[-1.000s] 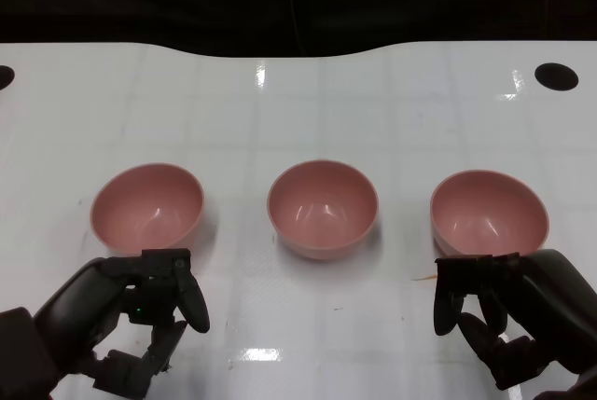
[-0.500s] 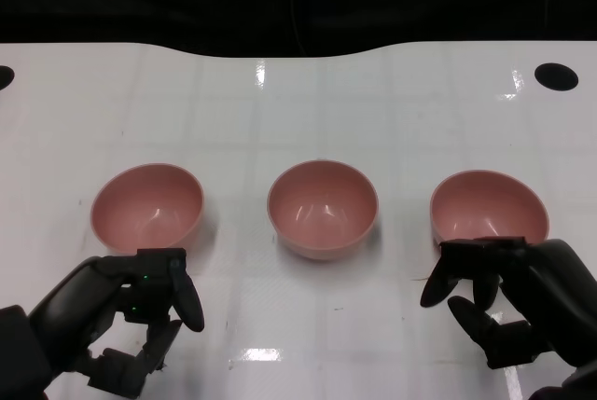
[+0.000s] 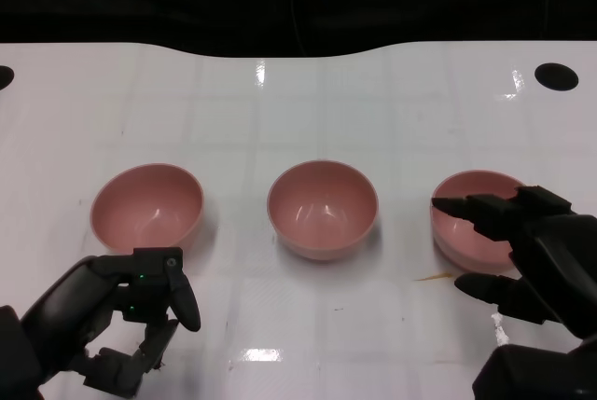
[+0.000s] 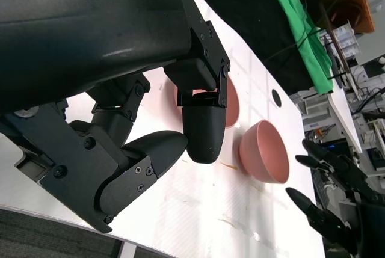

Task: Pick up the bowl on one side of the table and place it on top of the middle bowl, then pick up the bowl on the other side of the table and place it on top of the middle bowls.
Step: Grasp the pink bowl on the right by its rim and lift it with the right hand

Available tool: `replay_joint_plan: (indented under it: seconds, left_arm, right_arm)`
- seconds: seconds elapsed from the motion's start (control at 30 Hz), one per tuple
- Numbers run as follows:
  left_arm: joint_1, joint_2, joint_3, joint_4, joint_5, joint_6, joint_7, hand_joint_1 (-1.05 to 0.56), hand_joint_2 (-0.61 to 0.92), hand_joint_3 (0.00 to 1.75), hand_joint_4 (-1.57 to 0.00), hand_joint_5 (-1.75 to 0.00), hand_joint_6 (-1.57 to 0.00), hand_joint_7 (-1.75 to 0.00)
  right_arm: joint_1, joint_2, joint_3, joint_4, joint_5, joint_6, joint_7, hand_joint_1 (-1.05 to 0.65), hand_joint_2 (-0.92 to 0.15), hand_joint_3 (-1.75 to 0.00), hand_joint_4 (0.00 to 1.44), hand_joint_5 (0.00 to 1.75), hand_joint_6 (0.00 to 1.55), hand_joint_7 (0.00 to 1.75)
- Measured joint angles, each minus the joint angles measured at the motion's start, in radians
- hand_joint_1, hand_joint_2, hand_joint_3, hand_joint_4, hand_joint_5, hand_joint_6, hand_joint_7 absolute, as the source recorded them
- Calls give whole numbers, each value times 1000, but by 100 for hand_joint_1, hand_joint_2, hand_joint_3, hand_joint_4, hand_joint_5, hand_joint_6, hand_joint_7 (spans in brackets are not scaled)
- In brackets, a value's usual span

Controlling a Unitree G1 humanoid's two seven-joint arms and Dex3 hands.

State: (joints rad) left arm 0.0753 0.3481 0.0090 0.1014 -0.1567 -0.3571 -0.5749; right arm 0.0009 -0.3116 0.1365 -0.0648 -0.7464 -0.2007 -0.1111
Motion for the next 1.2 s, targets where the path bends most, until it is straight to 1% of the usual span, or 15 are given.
replay_joint_plan:
  seconds: [0.13,0.2,0.4,0.57,0.7,0.8,0.83,0.93,1.0,1.03,1.07,1.1,1.13,1.17,1.2]
  left_arm:
    - [-7,0,-1,2,0,-8,0,-23,37,137,-87,-174,-83,-152]
    - [-8,0,-1,2,1,-11,0,-23,37,138,-87,-174,-82,-152]
    - [-7,0,-1,1,0,-18,-1,-22,38,139,-86,-173,-81,-153]
    - [-3,1,-1,-4,1,-16,-1,-24,38,137,-86,-172,-82,-151]
    - [8,3,-2,-37,7,16,1,-26,37,136,-86,-172,-83,-151]
    - [15,4,-1,-50,10,27,2,-22,37,137,-85,-172,-83,-150]
    - [18,5,-1,-54,10,27,2,-22,37,137,-85,-172,-83,-150]
    - [20,5,0,-59,10,27,2,-22,37,137,-85,-172,-83,-150]
    - [22,5,1,-58,10,24,2,-24,37,136,-85,-171,-82,-149]
    - [23,4,0,-57,10,19,2,-24,38,136,-85,-171,-82,-149]
    - [24,4,0,-55,10,11,2,-25,38,135,-85,-171,-82,-149]
    - [25,4,0,-52,10,4,2,-25,39,134,-84,-171,-81,-149]
    - [25,4,0,-49,10,-2,2,-25,39,133,-84,-171,-81,-149]
    - [25,3,0,-44,10,-7,1,-26,40,133,-84,-171,-81,-149]
    - [25,3,0,-40,10,-12,1,-26,40,132,-84,-171,-81,-149]
  right_arm:
    - [-13,-5,28,-18,-51,88,55,-56,-82,0,14,62,33,7]
    - [-26,-10,41,-23,-78,128,88,-58,-83,-1,12,59,30,5]
    - [-72,-33,91,-10,-150,210,159,-62,-85,0,15,51,30,3]
    - [-151,-40,139,107,-188,232,149,-64,-85,0,19,49,33,3]
    - [-215,-40,181,227,-205,241,122,-63,-86,0,26,39,37,2]
    - [-268,-32,217,335,-208,242,82,-58,-88,0,32,34,39,2]
    - [-285,-29,228,372,-209,240,67,-57,-89,-1,36,33,42,3]
    - [-324,-22,263,462,-210,236,31,-56,-90,-1,39,31,44,3]
    - [-357,-12,283,530,-208,231,9,-50,-92,-5,51,33,53,6]
    - [-376,-7,295,567,-207,229,-5,-48,-92,-6,58,36,57,7]
    - [-392,-4,302,600,-204,224,-20,-43,-92,-5,66,62,67,6]
    - [-403,-2,306,624,-200,214,-42,-39,-92,-4,66,88,74,5]
    - [-414,-1,308,643,-197,204,-62,-38,-92,-3,65,103,77,5]
    - [-424,-1,309,660,-191,190,-82,-33,-92,-3,72,116,89,9]
    - [-431,-1,311,678,-184,172,-106,-31,-92,-2,74,121,93,10]
